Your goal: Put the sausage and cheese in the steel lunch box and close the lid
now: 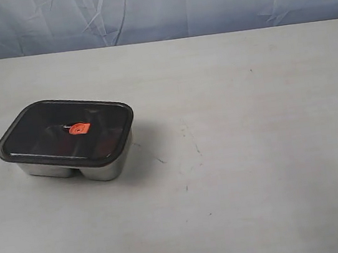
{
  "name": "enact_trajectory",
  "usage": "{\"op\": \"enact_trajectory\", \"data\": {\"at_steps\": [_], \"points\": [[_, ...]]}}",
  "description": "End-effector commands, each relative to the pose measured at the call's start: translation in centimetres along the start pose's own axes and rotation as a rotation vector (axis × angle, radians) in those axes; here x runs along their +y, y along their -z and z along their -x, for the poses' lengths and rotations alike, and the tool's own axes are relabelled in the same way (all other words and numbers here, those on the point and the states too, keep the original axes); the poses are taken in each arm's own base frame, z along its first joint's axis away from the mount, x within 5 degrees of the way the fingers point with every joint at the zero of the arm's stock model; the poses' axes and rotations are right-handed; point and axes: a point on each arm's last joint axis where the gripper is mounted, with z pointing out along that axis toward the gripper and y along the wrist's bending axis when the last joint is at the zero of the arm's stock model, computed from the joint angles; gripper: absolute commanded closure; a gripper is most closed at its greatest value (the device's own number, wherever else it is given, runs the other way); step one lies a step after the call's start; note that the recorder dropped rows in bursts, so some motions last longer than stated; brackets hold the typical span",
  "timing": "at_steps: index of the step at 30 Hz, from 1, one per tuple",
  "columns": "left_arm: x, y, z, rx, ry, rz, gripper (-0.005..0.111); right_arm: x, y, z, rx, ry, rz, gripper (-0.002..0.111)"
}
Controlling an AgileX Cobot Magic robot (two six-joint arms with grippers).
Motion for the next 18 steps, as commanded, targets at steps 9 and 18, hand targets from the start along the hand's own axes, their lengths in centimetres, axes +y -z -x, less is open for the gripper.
{"op": "enact_trajectory", "data": {"at_steps": [9, 18], "points": [[0.0, 0.1, -0.1, -0.011, 0.004, 0.005, 0.107, -0.6, 0.0, -10.8, 0.007, -0.025, -0.021, 0.109], [0.0, 0.1, -0.1, -0.011, 0.004, 0.005, 0.107, -0.7, -0.2, -13.5, 0.005, -0.085, -0.027, 0.109]]}}
